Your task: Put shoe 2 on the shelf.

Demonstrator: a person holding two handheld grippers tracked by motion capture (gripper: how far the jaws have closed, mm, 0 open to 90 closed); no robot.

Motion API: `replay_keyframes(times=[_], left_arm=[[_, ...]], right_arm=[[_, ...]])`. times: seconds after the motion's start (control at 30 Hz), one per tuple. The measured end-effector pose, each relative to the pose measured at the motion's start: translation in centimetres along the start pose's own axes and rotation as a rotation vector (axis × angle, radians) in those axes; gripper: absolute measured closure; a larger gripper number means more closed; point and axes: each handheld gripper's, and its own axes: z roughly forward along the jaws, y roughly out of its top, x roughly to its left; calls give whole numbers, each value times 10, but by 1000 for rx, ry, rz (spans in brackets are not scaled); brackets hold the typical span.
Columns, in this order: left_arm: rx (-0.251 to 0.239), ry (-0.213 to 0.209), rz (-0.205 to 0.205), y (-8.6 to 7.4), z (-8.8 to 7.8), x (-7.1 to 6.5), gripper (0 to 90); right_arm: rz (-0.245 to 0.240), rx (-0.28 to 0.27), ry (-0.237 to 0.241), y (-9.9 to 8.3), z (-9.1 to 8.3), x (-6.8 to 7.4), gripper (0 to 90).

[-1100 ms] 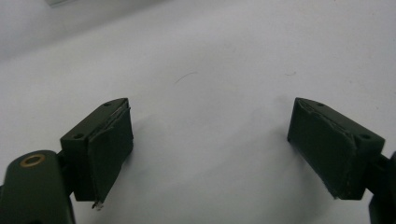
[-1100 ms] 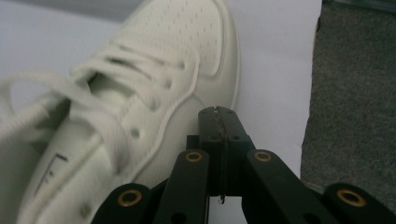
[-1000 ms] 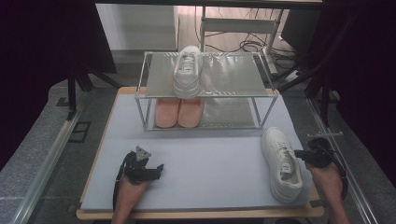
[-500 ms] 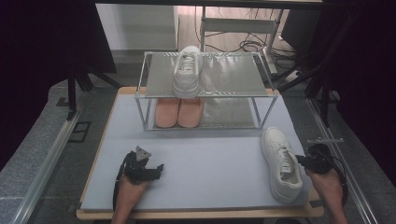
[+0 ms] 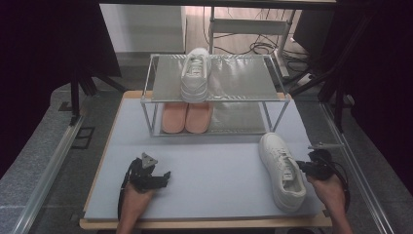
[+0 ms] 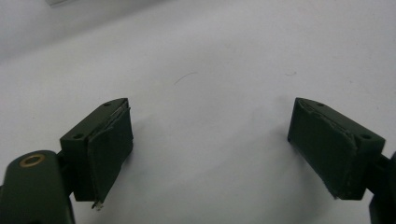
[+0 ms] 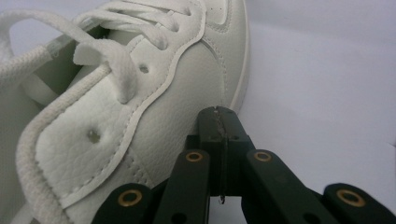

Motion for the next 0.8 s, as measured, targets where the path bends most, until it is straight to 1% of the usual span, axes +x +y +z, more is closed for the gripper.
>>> replay_keyframes(times=[0.03,0.07,0.23,0.37,0.57,0.7,0.8], left_arm=[[0,0,0,0,0,0,141],[0,0,0,0,0,0,141],[-2,1,0,0,0,0,141],[-1,2,2,0,0,0,141],[1,-1,-1,0,0,0,141],[0,-1,-2,0,0,0,141],[5,-1,3,0,0,1,141]], right_arm=[[0,0,0,0,0,0,898],[-7,3,12,2,2,5,898],[-38,4,50,8,11,21,897],[-61,5,63,11,14,32,898],[-69,12,79,7,12,39,897],[-77,13,104,10,17,47,897],[-96,17,129,16,23,56,897]])
